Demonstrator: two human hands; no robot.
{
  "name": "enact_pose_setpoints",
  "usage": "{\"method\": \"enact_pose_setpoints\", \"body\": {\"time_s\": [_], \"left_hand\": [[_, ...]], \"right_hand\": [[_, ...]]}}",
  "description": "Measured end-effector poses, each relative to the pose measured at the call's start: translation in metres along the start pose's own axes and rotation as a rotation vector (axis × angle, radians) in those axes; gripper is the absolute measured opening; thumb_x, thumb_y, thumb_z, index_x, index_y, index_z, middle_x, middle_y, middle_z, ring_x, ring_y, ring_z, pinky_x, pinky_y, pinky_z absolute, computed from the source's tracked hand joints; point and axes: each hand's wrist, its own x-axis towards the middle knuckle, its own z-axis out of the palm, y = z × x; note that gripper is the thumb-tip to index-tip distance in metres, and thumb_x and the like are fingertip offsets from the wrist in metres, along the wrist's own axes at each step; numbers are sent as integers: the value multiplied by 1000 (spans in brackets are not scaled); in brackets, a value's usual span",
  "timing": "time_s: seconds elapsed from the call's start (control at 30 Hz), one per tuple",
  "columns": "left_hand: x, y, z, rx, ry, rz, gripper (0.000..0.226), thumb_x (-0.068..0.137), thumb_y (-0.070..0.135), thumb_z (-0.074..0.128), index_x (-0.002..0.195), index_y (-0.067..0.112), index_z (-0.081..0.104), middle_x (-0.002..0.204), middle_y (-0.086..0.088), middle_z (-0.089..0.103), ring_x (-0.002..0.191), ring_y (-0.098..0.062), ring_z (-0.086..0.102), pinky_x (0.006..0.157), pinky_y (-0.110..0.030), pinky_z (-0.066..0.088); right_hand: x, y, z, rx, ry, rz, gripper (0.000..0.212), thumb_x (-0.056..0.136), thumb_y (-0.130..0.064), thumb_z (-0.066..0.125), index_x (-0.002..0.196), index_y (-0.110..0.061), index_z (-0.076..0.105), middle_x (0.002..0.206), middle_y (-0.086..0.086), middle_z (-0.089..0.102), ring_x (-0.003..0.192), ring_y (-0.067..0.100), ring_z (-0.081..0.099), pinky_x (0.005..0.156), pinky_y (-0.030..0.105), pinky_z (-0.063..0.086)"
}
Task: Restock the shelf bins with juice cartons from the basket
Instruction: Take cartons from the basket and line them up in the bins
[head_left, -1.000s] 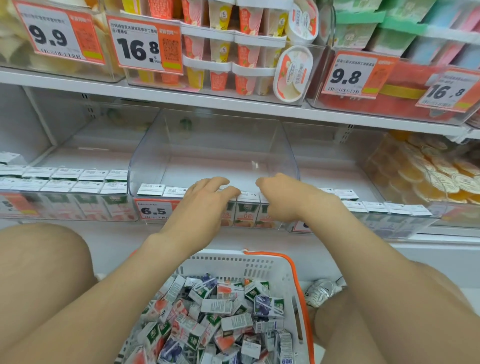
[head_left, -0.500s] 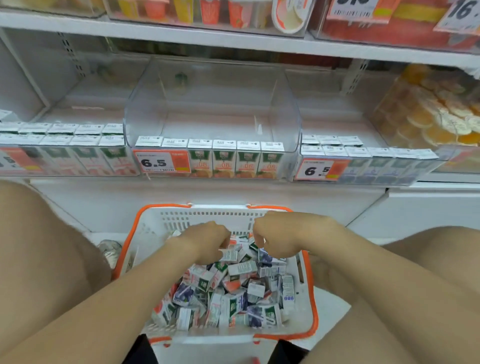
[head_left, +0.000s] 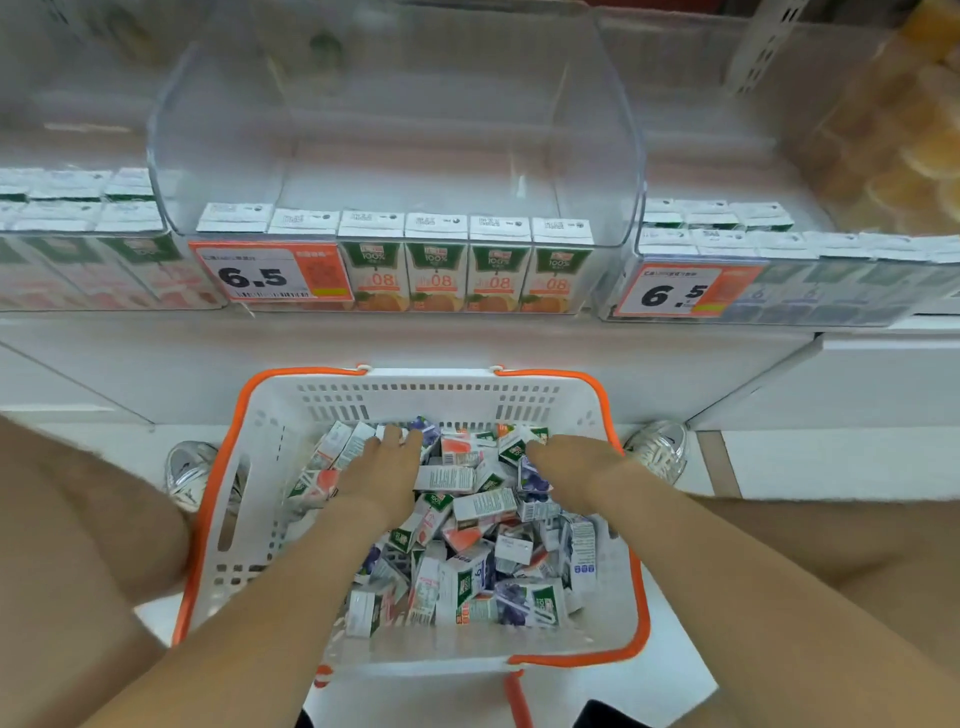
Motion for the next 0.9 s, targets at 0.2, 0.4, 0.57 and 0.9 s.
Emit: {"method": "enact_pose_setpoints", "body": {"time_s": [0.2,0.4,0.57,0.9], "left_hand": [[13,-3,17,96,62,82,54,94,32,74,142,27,51,145,-8,38,131,-31,44,108,-45,42],[17,-8,17,-90,138,166,27,101,36,61,123,21,60,116,-2,59,115,-25,54,97,-38,46],[5,-12,-6,-766,55,82,20,101,32,67,104,14,58,87,-1,49,80,-20,52,74,-32,46],[-52,-9,-105,-1206,111,143,35,101,54,59,105,24,78,96,0,75,81,-16,65,75,-34,50]], "right_hand": [[19,1,24,-244,68,29,60,94,-1,65,147,-9,39,129,13,63,115,33,63,83,40,48],[23,9,19,-173,140,28,66,84,-14,77,138,-13,39,105,7,67,95,30,66,74,37,45],[10,10,-13,194,142,-40,48,91,-48,66,124,-19,48,96,0,50,92,28,55,73,36,45],[-66,-17,-97,485,482,-120,33,99,-49,55,89,-18,54,70,-1,46,75,19,44,58,35,31]]}}
